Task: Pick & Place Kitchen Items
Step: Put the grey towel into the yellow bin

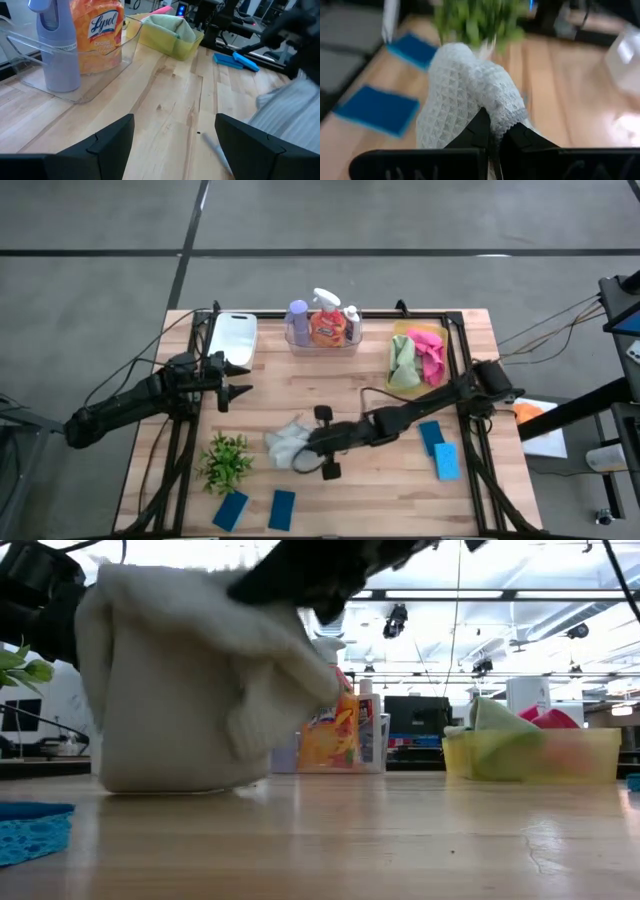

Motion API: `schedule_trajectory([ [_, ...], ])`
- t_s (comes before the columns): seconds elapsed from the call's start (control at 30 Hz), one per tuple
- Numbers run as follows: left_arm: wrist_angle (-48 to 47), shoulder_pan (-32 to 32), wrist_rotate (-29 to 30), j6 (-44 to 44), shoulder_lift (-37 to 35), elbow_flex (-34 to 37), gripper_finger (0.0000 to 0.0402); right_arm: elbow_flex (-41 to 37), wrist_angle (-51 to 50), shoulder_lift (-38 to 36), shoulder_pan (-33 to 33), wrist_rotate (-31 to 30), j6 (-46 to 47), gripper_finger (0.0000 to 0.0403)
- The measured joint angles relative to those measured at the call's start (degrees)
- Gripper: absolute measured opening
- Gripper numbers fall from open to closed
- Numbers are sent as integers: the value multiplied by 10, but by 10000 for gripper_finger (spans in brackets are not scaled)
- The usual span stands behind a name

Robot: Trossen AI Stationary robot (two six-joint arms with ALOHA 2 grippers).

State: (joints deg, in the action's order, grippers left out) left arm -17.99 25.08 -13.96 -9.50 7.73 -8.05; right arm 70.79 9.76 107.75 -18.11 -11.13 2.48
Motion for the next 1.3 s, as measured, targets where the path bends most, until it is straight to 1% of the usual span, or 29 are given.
schedule_trajectory([
  [0.13, 0, 0, 0, 0, 0, 0, 287, -114, 170, -48, 2, 0, -8, 18],
  [0.27, 0, 0, 0, 0, 0, 0, 287, -210, 298, -85, 2, 0, -8, 18],
  [0.37, 0, 0, 0, 0, 0, 0, 287, -266, 360, -115, 2, -2, -4, 18],
  [0.5, 1, 0, 0, 0, 0, 0, 287, -327, 409, -148, 2, -25, 6, 18],
  [0.67, 1, 0, 0, 0, 0, 0, 287, -383, 438, -186, 2, -62, 9, 18],
  [0.87, 1, 0, 0, 0, 0, 0, 287, -430, 463, -224, 2, -108, 14, 18],
  [0.93, 1, 0, 0, 0, 0, 0, 287, -440, 462, -240, 2, -133, 14, 18],
  [1.17, 1, 0, 0, 0, 0, 0, 287, -467, 456, -309, 2, -248, 6, 18],
  [1.3, 1, 0, 0, -1, 0, 0, 287, -478, 423, -350, 2, -347, 5, 18],
])
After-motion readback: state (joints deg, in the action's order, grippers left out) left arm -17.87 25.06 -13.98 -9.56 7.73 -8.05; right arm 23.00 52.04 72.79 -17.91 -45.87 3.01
